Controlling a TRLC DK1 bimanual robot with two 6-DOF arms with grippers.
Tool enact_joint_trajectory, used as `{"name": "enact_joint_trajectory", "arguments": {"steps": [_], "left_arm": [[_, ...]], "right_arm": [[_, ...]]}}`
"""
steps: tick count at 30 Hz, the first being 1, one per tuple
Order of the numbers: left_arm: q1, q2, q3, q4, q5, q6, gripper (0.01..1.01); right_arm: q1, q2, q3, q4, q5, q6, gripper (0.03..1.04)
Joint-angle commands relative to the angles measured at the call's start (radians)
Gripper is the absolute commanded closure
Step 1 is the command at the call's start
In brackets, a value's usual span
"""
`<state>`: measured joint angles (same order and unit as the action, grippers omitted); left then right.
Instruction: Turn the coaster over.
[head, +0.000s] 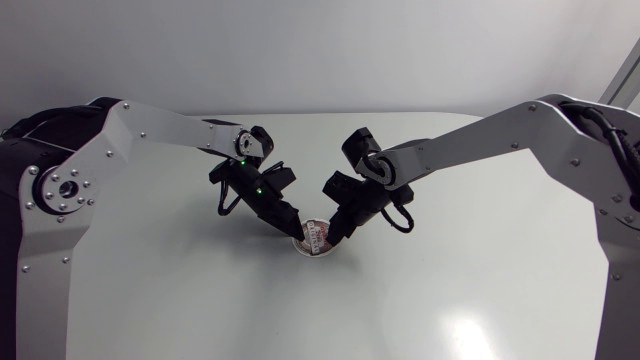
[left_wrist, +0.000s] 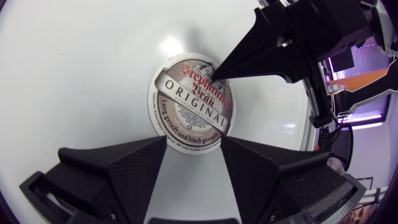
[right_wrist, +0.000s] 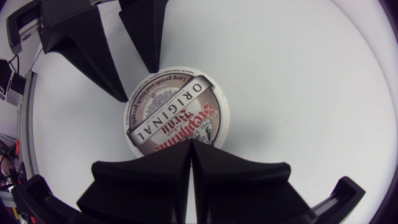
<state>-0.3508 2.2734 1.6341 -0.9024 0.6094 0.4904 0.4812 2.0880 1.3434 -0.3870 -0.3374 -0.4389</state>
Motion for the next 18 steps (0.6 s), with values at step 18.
{"name": "enact_joint_trajectory", "arguments": {"steps": [18], "left_arm": [[0.030,0.075,0.101,-0.021,0.006,-0.082,0.407]], "right_arm": [[0.059,0.004,-0.055,-0.024,-0.005,0.016,1.02]]}}
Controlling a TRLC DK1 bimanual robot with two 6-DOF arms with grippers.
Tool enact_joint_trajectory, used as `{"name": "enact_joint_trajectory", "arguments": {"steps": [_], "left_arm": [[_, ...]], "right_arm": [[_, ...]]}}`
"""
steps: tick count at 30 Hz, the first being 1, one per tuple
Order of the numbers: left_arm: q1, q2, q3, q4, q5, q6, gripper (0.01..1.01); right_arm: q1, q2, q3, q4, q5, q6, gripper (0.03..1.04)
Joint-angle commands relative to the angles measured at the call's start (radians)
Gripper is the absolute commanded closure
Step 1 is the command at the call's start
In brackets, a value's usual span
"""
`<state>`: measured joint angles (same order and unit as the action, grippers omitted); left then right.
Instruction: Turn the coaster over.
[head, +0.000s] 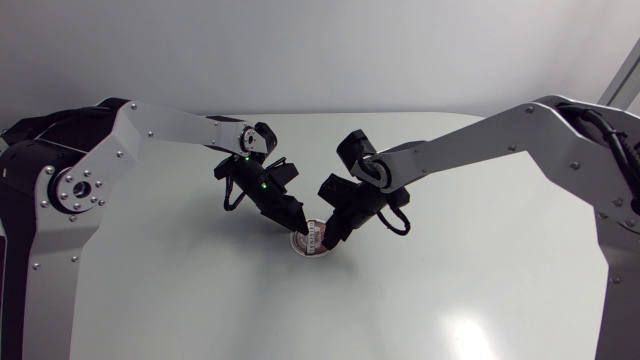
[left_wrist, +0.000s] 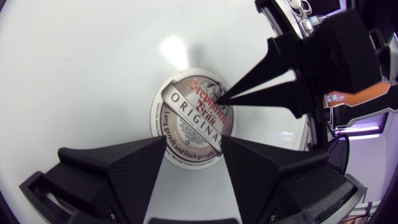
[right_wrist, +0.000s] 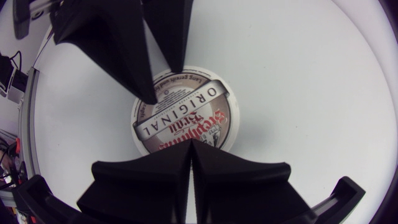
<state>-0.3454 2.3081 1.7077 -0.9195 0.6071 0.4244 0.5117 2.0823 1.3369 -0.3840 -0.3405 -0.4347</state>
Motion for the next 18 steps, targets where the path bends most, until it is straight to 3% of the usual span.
{"name": "enact_joint_trajectory", "arguments": {"steps": [1,8,18], "left_arm": [[0.032,0.040,0.032,-0.005,0.008,-0.016,0.407],[0.071,-0.018,0.001,-0.010,0.006,0.001,0.407],[0.063,-0.038,-0.034,-0.005,0.006,0.011,0.407]], "right_arm": [[0.036,0.005,-0.048,-0.029,-0.002,0.014,1.02],[0.033,-0.053,-0.047,-0.046,-0.002,0.019,1.02],[0.007,-0.105,-0.067,-0.058,-0.003,0.005,1.02]]}}
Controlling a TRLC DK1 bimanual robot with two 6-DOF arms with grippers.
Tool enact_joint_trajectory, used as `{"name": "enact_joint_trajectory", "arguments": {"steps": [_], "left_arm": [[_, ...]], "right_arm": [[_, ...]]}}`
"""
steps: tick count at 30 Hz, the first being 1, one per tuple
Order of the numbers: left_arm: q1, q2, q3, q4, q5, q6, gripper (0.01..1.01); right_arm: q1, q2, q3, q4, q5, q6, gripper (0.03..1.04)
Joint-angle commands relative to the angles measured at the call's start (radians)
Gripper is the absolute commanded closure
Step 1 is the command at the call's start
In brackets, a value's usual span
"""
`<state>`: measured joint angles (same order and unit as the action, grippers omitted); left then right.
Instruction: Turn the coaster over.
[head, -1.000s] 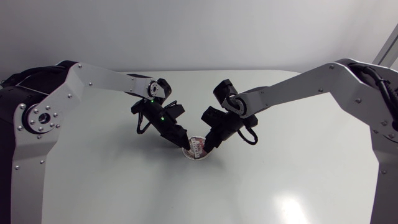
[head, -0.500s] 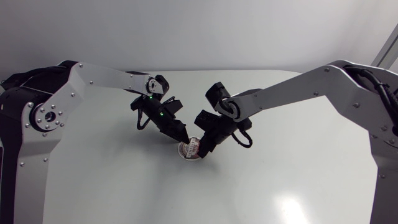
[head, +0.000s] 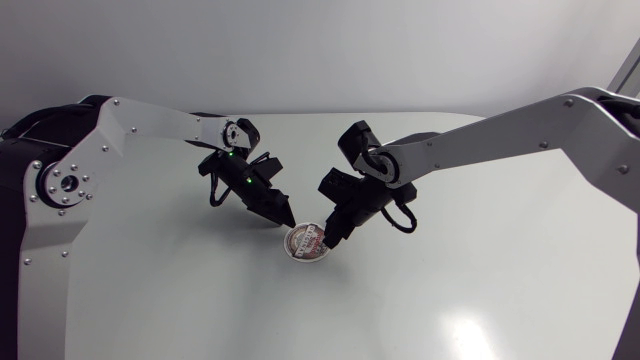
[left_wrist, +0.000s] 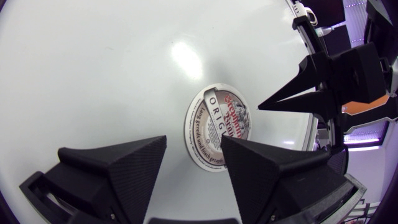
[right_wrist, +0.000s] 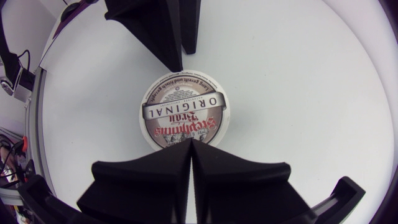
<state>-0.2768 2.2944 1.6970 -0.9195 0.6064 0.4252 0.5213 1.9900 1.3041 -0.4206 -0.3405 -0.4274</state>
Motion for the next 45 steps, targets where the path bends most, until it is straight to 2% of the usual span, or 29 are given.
{"name": "enact_joint_trajectory", "arguments": {"steps": [1,16,19,29,39,45], "left_arm": [[-0.007,-0.024,-0.025,-0.005,0.009,0.010,0.407],[0.004,-0.029,-0.048,-0.004,0.009,0.017,0.403],[0.002,-0.029,-0.049,-0.005,0.010,0.017,0.331],[-0.005,-0.033,-0.071,-0.015,0.010,0.023,0.331],[-0.048,-0.024,-0.105,-0.022,0.016,0.030,0.334],[-0.052,-0.039,-0.126,-0.068,0.009,0.061,0.344]], "right_arm": [[-0.003,-0.011,-0.035,-0.021,-0.003,-0.002,1.02],[0.013,0.086,-0.058,0.040,-0.006,-0.002,1.02],[0.019,0.093,-0.049,0.040,-0.006,0.001,1.02],[0.020,0.107,-0.031,0.032,-0.005,-0.001,1.02],[0.034,0.121,-0.034,0.036,-0.003,0.004,1.02],[0.037,0.121,-0.040,0.037,-0.002,0.003,1.02]]}}
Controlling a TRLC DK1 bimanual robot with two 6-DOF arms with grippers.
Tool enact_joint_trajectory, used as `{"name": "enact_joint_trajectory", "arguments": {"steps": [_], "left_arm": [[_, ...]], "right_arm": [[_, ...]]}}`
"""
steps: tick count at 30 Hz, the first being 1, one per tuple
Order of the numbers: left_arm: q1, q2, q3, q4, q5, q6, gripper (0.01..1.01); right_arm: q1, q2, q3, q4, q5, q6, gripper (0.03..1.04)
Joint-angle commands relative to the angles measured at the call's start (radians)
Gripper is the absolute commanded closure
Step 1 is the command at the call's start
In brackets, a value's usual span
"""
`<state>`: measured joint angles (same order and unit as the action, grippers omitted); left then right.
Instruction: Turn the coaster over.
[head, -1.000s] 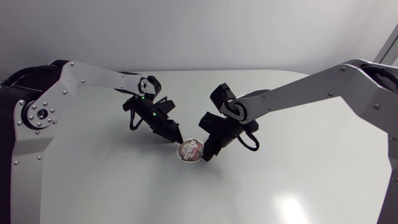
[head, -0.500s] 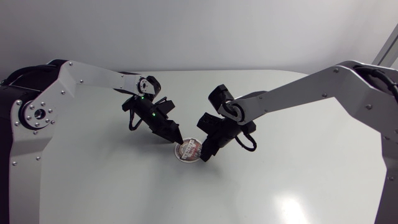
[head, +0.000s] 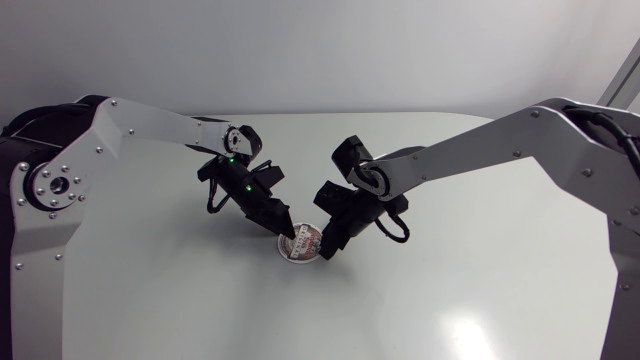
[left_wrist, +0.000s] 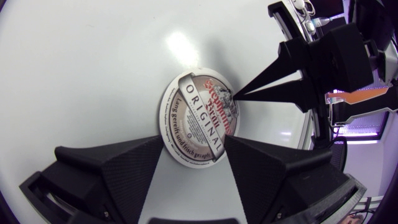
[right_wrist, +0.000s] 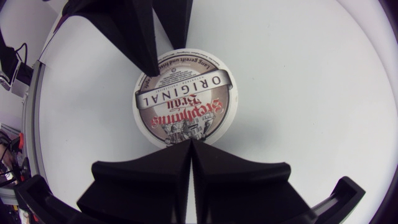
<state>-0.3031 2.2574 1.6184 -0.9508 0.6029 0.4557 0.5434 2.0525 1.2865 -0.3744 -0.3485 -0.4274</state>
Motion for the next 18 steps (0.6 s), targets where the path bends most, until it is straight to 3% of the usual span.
{"name": "enact_joint_trajectory", "arguments": {"steps": [1,12,18], "left_arm": [[-0.030,-0.007,-0.054,-0.040,0.012,0.031,0.375],[-0.071,-0.038,-0.048,-0.077,0.126,0.041,0.834],[-0.080,-0.042,-0.052,-0.074,0.149,0.041,0.834]], "right_arm": [[0.016,0.058,-0.024,-0.008,0.008,0.003,1.02],[0.024,0.055,-0.038,-0.003,0.009,0.003,1.02],[0.035,0.057,-0.046,-0.003,0.011,0.003,1.02]]}}
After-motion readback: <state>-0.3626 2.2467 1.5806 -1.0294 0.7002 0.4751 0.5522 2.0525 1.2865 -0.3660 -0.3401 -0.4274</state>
